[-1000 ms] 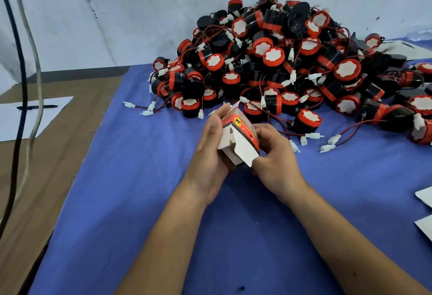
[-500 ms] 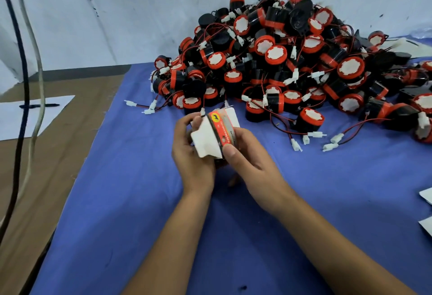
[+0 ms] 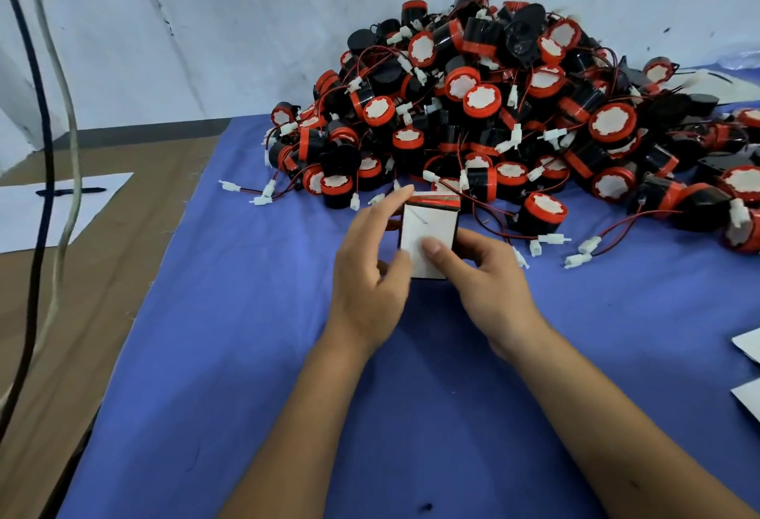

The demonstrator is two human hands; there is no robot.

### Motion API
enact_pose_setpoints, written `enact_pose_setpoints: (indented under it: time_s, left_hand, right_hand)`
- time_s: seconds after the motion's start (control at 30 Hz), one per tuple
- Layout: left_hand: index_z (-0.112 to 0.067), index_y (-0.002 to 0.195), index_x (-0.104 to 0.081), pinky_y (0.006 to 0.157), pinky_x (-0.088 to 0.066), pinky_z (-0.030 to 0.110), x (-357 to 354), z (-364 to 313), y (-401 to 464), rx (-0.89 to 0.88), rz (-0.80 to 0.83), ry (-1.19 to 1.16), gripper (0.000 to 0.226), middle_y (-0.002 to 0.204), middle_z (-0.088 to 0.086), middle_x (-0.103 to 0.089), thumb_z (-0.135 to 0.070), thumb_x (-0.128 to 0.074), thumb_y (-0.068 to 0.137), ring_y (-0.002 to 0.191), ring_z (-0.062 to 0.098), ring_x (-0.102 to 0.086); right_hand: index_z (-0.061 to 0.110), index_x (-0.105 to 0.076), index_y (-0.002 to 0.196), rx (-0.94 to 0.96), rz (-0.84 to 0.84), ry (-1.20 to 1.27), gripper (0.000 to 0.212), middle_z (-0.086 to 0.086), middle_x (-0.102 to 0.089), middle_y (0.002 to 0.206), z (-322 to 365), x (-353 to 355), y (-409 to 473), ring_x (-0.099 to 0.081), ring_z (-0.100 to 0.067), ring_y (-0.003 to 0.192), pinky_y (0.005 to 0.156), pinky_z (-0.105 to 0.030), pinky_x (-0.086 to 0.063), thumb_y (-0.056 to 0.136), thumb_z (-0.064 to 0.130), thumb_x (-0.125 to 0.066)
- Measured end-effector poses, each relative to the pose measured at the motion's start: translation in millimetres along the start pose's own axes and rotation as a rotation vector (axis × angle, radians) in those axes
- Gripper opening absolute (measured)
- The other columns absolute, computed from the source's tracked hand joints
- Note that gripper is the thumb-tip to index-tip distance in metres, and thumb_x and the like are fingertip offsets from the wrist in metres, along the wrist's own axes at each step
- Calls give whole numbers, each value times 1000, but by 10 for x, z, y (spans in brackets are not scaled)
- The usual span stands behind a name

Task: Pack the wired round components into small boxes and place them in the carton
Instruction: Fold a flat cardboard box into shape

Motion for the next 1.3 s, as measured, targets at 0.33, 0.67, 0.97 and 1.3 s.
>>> enact_pose_setpoints:
  time_s: [0.33, 0.67, 0.97, 1.3]
  left_hand:
    - [-33, 143, -46, 98, -39, 6, -119, -59, -44, -111, 32, 218, 70, 140, -19, -51, -18, -81, 84, 132, 6, -51]
    - [-25, 144, -53, 96, -46, 11, -167, -122, -58, -102, 40, 331, 71, 144, -4, -51, -9, -81, 81, 127, 6, -52]
    - [-31, 142, -51, 97, -52, 27, -89, -29, -43, -25, -11, 155, 75, 135, -16, -56, -18, -88, 77, 126, 9, -56]
    - [-33, 144, -49, 89, -58, 38, -180, -41, -56, -47, 70, 100, 76, 138, -18, -57, -16, -86, 79, 128, 14, -58]
  right_hand:
    - [34, -66, 123, 81, -6, -181, 26, 21, -73, 111, 22, 60, 49, -68, 0, 104, 80, -17, -55, 102, 20, -64]
    - [38, -64, 113, 63, -133, -214, 23, 27, -71, 101, -21, 123, 43, -65, 6, 98, 76, -12, -52, 103, 18, -60]
    - [20, -74, 115, -7, 15, 183, 28, -2, -75, 115, -53, 167, 114, -68, -21, 115, 98, -39, -55, 88, 26, -74]
    - [-1, -65, 119, 4, 182, 252, 36, -18, -73, 115, -61, 188, 145, -70, -31, 110, 91, -38, -59, 83, 1, -69]
Point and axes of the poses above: each hand's wrist, its own y-axis towards the middle knuckle, its own x-axis out of the back of the hand, z = x × y, the point moved 10 cm from there along y, towards the middle knuckle
